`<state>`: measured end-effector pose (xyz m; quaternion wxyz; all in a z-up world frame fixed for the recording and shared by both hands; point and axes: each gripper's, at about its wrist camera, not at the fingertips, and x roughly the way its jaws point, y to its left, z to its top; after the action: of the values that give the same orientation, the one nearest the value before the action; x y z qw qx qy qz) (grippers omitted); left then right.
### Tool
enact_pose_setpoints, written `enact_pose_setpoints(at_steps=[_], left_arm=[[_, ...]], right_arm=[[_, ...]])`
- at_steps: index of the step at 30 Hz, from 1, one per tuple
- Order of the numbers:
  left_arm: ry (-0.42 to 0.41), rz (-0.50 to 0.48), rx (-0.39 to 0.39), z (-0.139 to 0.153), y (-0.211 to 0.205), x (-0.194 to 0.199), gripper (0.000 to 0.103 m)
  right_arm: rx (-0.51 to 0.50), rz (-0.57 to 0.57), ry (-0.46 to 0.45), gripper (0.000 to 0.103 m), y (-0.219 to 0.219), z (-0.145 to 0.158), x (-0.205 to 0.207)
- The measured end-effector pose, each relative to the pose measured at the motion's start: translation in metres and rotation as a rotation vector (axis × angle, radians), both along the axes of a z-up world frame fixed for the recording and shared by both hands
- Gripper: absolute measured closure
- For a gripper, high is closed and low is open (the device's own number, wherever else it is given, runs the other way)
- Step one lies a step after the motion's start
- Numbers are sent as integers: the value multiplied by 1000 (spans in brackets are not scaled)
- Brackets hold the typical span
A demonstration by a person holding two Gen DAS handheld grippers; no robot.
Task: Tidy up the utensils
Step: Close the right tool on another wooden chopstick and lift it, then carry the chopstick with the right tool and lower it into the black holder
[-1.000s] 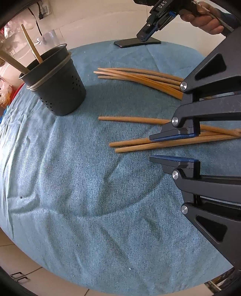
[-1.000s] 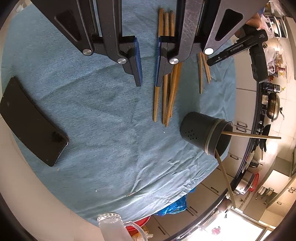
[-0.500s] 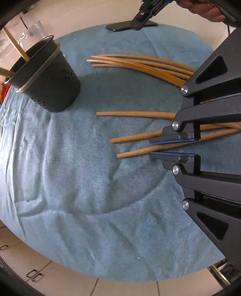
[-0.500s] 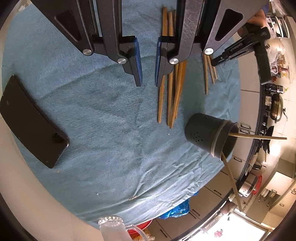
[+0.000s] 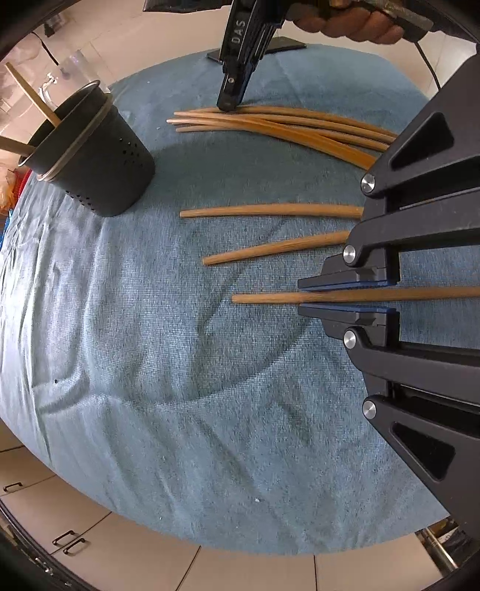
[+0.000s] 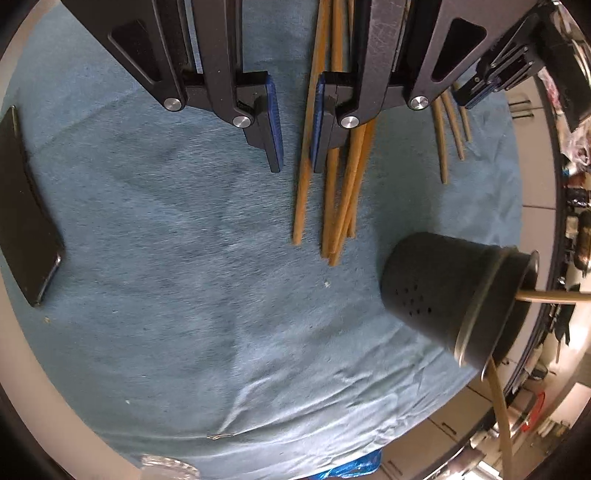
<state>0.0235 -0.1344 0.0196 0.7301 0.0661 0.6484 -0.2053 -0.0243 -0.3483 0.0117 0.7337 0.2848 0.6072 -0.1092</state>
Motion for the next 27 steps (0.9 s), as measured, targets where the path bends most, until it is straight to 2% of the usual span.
enact_pose_setpoints(at_steps=[5,7,11,18,23,27], left_arm=[[-8,7,-26,2,15,4,97],[-17,8,-32,-3,26,10,97],[-39,9,-67,3,27,10,97],[-163,5,-136,52,34,-9,97],[-271,1,-175,95,40,-27,97],[-331,12,-191,121,45,-31,97]], right_arm=[[-69,53,17,86,11,2,7],[-81,79,13,92,15,3,9],[-19,39,-19,97,7,6,-4],[18,-2,-220,97,-2,65,-41],[-26,9,-380,97,7,113,-65],[-79,28,-458,97,14,138,-76]])
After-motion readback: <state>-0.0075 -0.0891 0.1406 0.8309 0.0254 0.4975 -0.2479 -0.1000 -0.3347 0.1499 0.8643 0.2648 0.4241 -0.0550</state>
